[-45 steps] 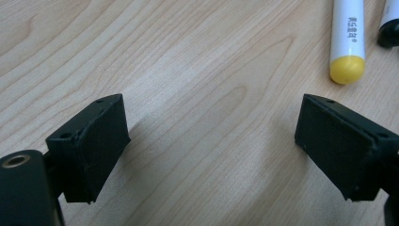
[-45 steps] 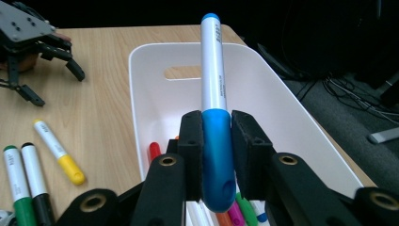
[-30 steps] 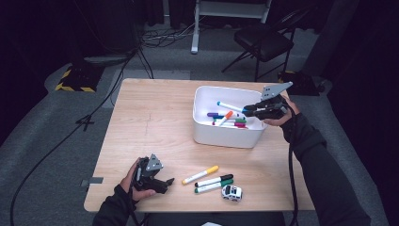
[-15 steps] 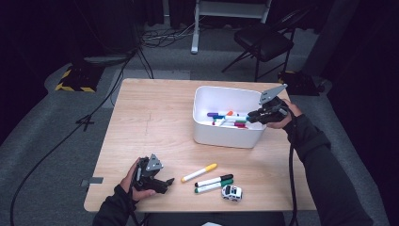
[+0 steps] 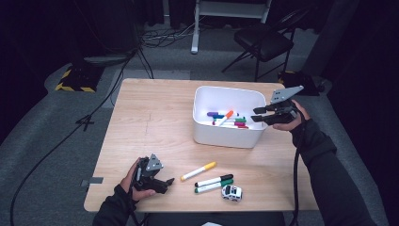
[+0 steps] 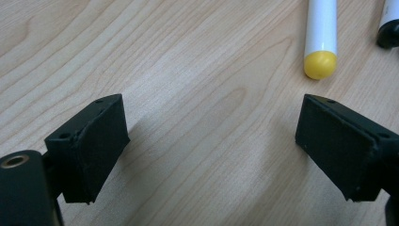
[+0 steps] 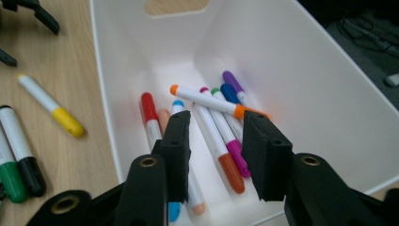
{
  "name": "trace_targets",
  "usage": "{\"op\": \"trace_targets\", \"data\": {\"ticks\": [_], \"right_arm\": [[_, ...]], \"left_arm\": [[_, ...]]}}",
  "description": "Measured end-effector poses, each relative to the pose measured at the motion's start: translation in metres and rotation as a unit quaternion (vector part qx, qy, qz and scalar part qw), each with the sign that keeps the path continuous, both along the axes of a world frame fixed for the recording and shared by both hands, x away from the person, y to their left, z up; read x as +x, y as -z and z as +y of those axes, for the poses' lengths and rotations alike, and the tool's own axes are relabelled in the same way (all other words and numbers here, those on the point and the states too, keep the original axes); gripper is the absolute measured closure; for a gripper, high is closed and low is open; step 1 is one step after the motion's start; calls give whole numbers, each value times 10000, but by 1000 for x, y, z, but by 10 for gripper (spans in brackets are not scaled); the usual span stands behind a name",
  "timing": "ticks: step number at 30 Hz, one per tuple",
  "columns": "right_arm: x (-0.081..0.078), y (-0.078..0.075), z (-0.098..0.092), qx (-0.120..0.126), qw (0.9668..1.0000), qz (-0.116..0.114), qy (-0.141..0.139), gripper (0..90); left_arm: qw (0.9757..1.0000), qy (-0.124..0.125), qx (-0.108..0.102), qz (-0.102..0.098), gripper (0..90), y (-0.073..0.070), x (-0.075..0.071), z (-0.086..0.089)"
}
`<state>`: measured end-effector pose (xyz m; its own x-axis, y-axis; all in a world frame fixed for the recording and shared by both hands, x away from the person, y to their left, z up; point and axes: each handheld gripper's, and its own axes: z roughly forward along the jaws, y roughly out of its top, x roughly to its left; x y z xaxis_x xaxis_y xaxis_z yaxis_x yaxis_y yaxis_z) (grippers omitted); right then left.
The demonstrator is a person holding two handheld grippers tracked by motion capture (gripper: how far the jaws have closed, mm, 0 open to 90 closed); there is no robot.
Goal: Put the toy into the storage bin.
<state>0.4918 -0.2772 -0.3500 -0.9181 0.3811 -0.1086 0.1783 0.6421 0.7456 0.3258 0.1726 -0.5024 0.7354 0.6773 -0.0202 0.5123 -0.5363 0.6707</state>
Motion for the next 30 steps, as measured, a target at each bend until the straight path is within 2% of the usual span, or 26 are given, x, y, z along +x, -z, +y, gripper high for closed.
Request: {"op": "trace_targets", "data": {"ticks": [1, 7, 11, 16, 19, 25, 28, 30], "right_arm": [[-5, -2, -3, 184, 9998, -60, -35, 621], [-31, -9, -15, 688, 9968, -356, -188, 596], [-53, -10, -18, 847, 9937, -524, -515, 588], [-74, -4, -15, 1044, 9898, -590, -772, 596], [-82, 0, -9, 1004, 9883, -642, -947, 597], [-98, 22, 16, 1090, 9835, -483, -1357, 599], [-100, 36, 30, 1107, 9809, -364, -1559, 599], [-101, 48, 42, 967, 9816, -230, -1630, 601]], "left_arm": [[10000, 3, -1, -3, 101, 0, 0, 0], [10000, 3, 2, -3, 100, 0, 0, 0], [10000, 2, 0, -1, 100, 0, 0, 0], [10000, 3, -2, -5, 100, 0, 0, 0], [10000, 2, -2, 4, 98, 0, 0, -1], [10000, -35, -2, 12, 89, 0, 2, -2], [10000, -34, -2, 10, 89, 0, 2, -2], [10000, -35, 0, 11, 89, 0, 2, -2]]}}
